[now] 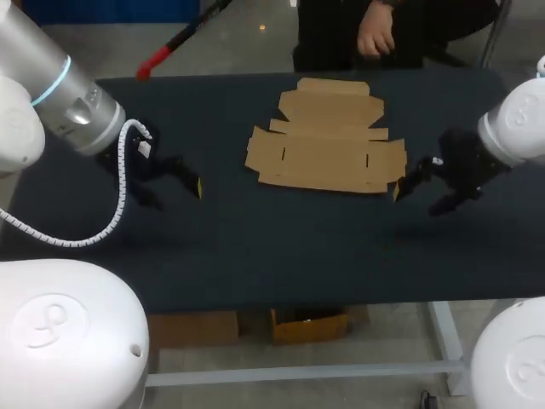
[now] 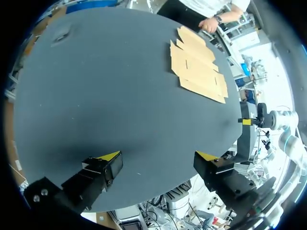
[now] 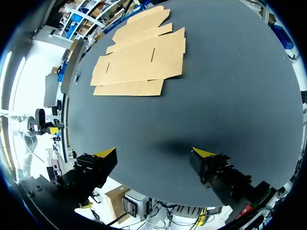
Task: Assemble the packaging by folding the flat box into shape, placing the metal phone stand inside, and closing the box properly
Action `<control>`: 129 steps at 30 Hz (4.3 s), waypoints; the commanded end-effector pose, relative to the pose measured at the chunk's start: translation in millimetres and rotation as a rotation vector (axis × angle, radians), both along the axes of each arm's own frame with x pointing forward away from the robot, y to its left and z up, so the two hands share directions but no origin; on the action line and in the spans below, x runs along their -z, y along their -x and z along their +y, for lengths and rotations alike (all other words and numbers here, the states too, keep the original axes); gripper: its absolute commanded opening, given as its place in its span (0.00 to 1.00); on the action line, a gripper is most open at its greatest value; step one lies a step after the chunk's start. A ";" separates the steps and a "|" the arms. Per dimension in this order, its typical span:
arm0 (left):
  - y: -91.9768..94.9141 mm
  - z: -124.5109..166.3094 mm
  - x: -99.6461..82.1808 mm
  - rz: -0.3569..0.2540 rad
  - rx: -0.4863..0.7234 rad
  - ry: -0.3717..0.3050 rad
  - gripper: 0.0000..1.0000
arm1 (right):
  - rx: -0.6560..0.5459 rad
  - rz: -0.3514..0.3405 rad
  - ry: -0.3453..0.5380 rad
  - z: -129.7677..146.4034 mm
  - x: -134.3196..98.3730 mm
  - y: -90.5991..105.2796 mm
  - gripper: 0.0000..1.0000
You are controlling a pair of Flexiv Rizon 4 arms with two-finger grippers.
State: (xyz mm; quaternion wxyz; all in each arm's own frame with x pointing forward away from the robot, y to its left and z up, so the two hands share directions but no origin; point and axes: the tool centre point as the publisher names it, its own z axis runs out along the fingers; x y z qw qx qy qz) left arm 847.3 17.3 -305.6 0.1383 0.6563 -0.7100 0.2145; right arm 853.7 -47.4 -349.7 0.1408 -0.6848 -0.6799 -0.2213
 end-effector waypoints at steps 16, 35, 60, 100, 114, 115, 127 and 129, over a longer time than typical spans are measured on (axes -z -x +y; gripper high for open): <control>-23.5 -2.9 -6.0 -0.047 0.013 -0.009 1.00 | 0.029 -0.012 0.006 -10.3 -13.9 -17.2 1.00; -74.5 -14.4 -9.5 -0.094 0.050 -0.036 1.00 | 0.046 -0.051 0.013 -21.4 -24.1 -48.1 1.00; -93.6 -16.7 -16.7 -0.074 0.033 -0.053 1.00 | 0.061 -0.040 0.003 -28.0 -28.3 -53.4 1.00; -132.7 -32.3 -31.2 -0.124 0.120 0.043 1.00 | 0.211 -0.095 -0.151 -32.6 8.6 -113.9 1.00; -127.3 -24.4 -41.8 -0.137 0.142 0.042 1.00 | 0.202 -0.113 -0.207 -27.5 23.0 -137.6 1.00; -127.0 -24.2 -42.1 -0.138 0.143 0.042 1.00 | 0.200 -0.119 -0.215 -27.0 23.6 -140.0 1.00; -122.1 -20.6 -47.8 -0.143 0.155 0.044 1.00 | 0.148 -0.142 -0.292 -20.9 34.6 -165.1 1.00; -121.9 -20.3 -48.3 -0.142 0.156 0.047 1.00 | 0.140 -0.141 -0.307 -18.7 36.0 -168.0 1.00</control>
